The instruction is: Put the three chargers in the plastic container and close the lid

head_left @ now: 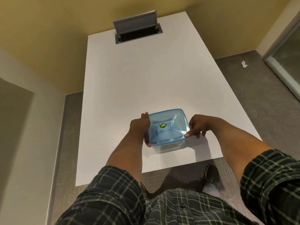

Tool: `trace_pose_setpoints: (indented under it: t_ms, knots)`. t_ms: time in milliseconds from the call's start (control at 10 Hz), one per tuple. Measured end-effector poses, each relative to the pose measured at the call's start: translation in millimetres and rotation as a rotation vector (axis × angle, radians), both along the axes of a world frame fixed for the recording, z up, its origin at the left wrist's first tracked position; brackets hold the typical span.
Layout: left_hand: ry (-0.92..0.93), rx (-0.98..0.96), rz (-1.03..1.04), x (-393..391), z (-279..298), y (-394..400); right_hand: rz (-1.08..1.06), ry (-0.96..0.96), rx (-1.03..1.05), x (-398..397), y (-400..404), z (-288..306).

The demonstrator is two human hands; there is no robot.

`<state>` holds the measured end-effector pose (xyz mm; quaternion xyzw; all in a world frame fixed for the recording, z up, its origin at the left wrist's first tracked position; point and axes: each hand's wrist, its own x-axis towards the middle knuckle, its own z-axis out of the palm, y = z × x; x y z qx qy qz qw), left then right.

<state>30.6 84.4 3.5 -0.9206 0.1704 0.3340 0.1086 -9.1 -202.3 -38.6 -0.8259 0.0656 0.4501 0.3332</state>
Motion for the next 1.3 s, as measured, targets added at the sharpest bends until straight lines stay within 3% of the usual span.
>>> trace_pose_setpoints:
  t_ms: [400,600,700,900,1100,1200,1300]
  knots:
    - [-0.015,-0.032,0.01,-1,-1,3,0.151,-0.136,-0.11,-2,-1,-1]
    - [0.0,-0.077,0.025,-4,1,8,0.105,-0.144,-0.089,-7,1,5]
    - [-0.009,-0.093,0.005,-5,2,11,0.116,-0.149,-0.142,-9,2,8]
    - [-0.135,-0.138,-0.11,1,9,22,0.211,-0.265,-0.454,-9,14,27]
    - [-0.45,-0.24,-0.042,23,43,34,0.158,-0.878,-0.632,13,19,54]
    - [-0.712,-0.367,0.056,50,78,38,0.052,-1.281,-0.631,46,23,90]
    - [-0.889,-0.396,0.064,63,113,35,-0.025,-1.482,-0.618,67,27,126]
